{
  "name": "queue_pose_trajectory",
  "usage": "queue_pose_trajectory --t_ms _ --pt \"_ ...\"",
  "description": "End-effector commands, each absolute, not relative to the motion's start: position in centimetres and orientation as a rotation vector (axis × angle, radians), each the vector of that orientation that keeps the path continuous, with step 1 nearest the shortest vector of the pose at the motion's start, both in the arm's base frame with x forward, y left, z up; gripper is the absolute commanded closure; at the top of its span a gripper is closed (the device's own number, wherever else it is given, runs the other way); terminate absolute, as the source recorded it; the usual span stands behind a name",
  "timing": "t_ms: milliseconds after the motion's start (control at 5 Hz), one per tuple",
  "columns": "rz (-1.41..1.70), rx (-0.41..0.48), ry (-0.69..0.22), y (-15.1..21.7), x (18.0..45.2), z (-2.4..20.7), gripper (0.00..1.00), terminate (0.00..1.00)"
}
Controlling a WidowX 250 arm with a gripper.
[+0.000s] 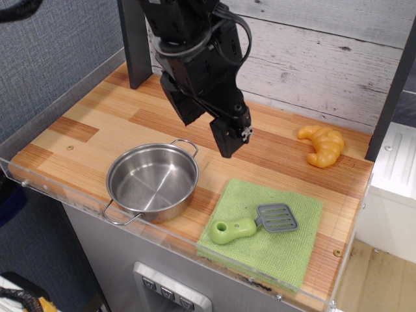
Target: Put the spatula on the green cloth.
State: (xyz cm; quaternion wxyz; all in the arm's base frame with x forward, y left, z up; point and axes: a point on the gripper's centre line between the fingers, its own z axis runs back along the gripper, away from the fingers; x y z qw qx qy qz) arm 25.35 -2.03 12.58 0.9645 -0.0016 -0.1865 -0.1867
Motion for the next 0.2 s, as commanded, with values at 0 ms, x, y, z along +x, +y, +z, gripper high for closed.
queue_pose_trajectory --t_ms 0 --pt "-0.381 0.001 -0.410 -1.78 24.67 13.69 0.00 1.00"
